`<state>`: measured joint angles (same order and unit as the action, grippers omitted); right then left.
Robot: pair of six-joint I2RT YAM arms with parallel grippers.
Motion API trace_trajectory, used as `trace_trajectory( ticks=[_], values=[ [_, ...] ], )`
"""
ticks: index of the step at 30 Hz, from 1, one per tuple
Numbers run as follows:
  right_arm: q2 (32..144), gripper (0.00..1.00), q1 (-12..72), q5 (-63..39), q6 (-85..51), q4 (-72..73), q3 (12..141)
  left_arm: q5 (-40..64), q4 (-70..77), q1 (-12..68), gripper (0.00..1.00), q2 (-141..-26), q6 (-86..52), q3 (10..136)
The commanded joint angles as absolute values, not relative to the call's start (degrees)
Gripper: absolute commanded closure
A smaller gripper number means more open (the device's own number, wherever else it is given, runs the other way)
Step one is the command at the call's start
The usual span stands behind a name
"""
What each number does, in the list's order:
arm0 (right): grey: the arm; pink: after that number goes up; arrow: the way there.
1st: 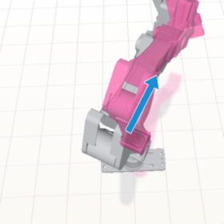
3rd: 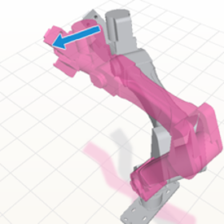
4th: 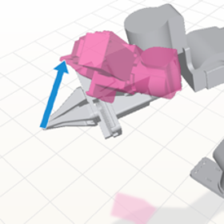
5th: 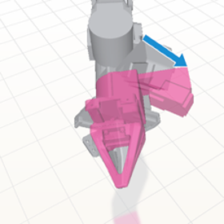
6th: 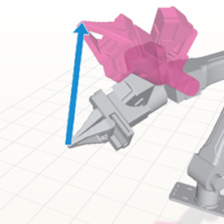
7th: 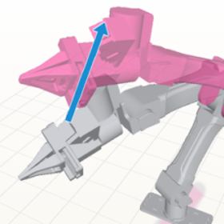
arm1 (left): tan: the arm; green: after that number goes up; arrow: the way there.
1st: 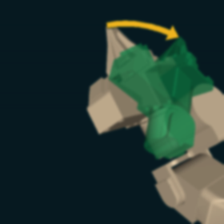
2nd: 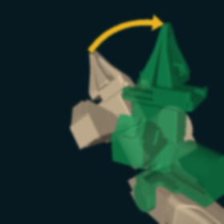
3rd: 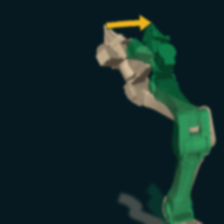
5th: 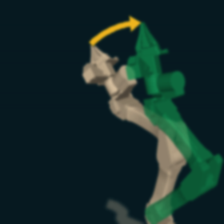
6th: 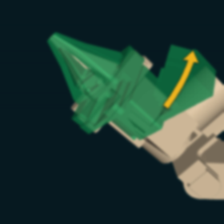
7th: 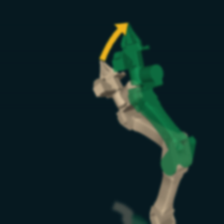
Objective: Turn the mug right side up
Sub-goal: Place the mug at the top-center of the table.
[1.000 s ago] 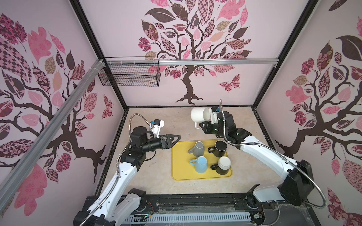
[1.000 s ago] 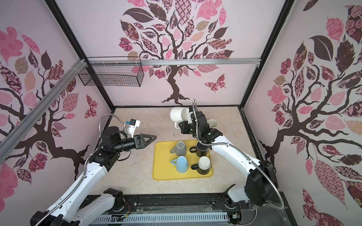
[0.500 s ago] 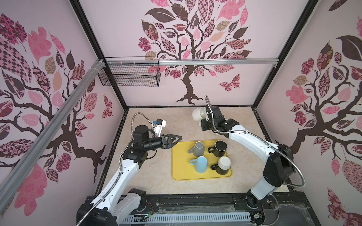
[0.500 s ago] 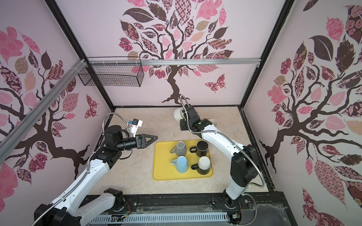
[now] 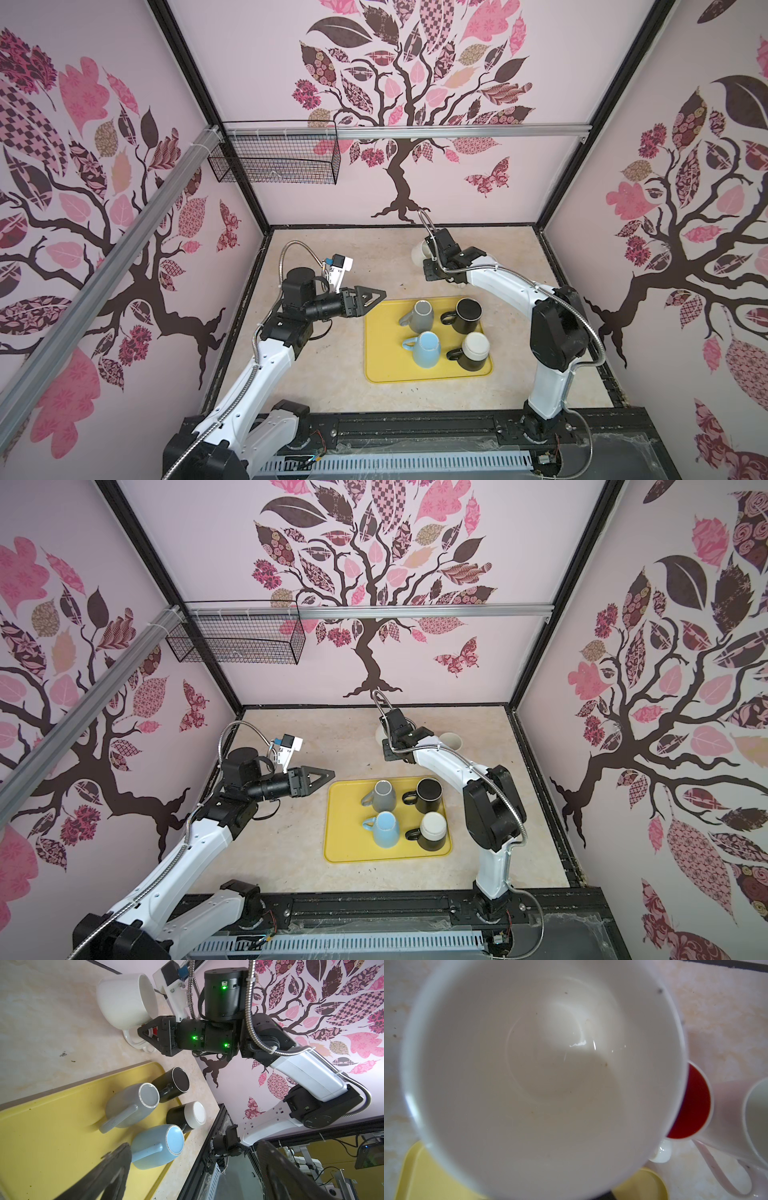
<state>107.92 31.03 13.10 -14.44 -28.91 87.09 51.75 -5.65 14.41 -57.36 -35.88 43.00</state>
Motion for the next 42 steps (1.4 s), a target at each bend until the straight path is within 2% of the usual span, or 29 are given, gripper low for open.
trace_trajectory(
  ticks=[1,35,42],
  values=[
    [109.73,1.0,30.4,16.05,-13.11,-27.54,90.79,52.29,-4.81,14.1,0.03,-56.9,-35.39,41.53],
    [118.34,1.0,28.4,17.67,-13.26,-28.39,91.02,51.44,-5.3,13.67,0.03,-56.88,-35.11,41.27],
    [118.48,0.86,28.4,17.49,-13.45,-28.76,91.18,51.15,-5.68,13.46,0.03,-56.56,-34.92,41.49]
  ],
)
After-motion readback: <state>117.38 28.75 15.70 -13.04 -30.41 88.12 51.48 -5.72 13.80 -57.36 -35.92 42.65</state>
